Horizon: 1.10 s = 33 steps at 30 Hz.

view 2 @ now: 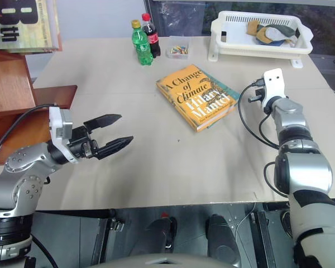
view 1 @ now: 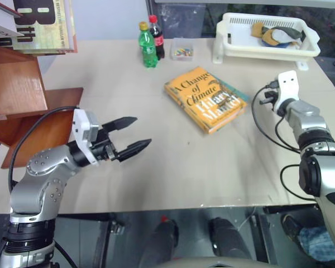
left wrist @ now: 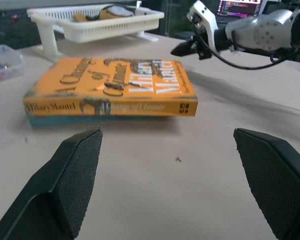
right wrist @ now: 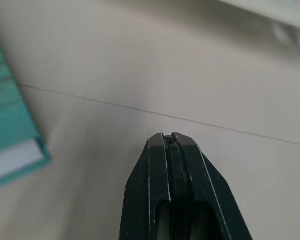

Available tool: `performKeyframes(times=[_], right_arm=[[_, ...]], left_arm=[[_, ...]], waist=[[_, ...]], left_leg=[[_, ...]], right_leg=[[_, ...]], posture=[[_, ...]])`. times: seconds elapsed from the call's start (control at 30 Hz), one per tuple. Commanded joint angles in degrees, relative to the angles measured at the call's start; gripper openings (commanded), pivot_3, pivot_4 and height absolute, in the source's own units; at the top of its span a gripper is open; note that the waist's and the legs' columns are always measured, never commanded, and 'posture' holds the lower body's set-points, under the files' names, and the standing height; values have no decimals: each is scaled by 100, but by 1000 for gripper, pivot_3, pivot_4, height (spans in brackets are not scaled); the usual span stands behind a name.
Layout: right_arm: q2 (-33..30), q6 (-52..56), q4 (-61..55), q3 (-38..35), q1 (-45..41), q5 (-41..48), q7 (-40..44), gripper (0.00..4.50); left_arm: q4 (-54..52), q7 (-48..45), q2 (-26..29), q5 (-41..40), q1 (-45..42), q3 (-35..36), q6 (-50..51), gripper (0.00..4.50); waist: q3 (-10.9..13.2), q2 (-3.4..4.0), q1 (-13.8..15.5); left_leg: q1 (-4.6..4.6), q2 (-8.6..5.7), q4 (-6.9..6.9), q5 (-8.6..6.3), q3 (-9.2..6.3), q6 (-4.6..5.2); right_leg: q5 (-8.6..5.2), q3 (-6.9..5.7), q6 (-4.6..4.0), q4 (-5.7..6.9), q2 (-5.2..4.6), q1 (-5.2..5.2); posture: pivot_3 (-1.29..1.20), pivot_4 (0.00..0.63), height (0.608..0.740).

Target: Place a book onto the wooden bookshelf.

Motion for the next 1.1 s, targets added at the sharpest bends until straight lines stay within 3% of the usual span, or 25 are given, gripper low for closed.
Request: performKeyframes(times=[0.03, 0.27, 0.6, 0.77, 0.93, 1.1], right_arm=[[154, -310, 132, 37, -188, -63, 483, 60], [420, -601, 153, 41, -123, -103, 1081, 60], [564, -742, -923, 75, 617, 376, 3071, 60], [376, -683, -1463, 59, 898, 244, 2240, 60], [13, -588, -828, -32, 457, 15, 724, 60], [21, -619, -145, -22, -92, -107, -150, 60]], left_arm=[[-370, 126, -7, -118, 108, 252, -75, 4500], [-569, 267, -11, -178, 333, 386, -69, 4500], [-459, 268, -44, -148, 346, 331, -145, 4500], [-313, 222, -78, -104, 202, 219, -168, 4500], [-158, 151, -64, -71, 59, 139, -189, 4500], [-104, 112, -72, -49, 8, 114, -202, 4500]], waist=[[0, 0, -8], [0, 1, -61], [0, 1, -129], [0, 1, -118], [0, 1, -110], [0, 1, -156]], left_leg=[[2, 1, -1, -1, -1, 1], [4, 0, 0, -3, -6, 6], [6, 1, 2, -5, -9, 9], [6, 0, 4, -6, -11, 10], [8, -2, 5, -4, -10, 6], [9, 1, 4, -3, 2, 5]], right_leg=[[0, 1, 0, 3, 0, -1], [0, 7, 1, 20, 2, -10], [1, 8, 1, 24, 2, -10], [1, 7, 1, 30, 1, -11], [1, 8, 1, 36, 0, -13], [1, 19, 1, 37, 4, -17]], posture=[[0, 150, 740], [0, 150, 740], [0, 150, 740], [0, 150, 740], [0, 150, 740], [0, 150, 740]])
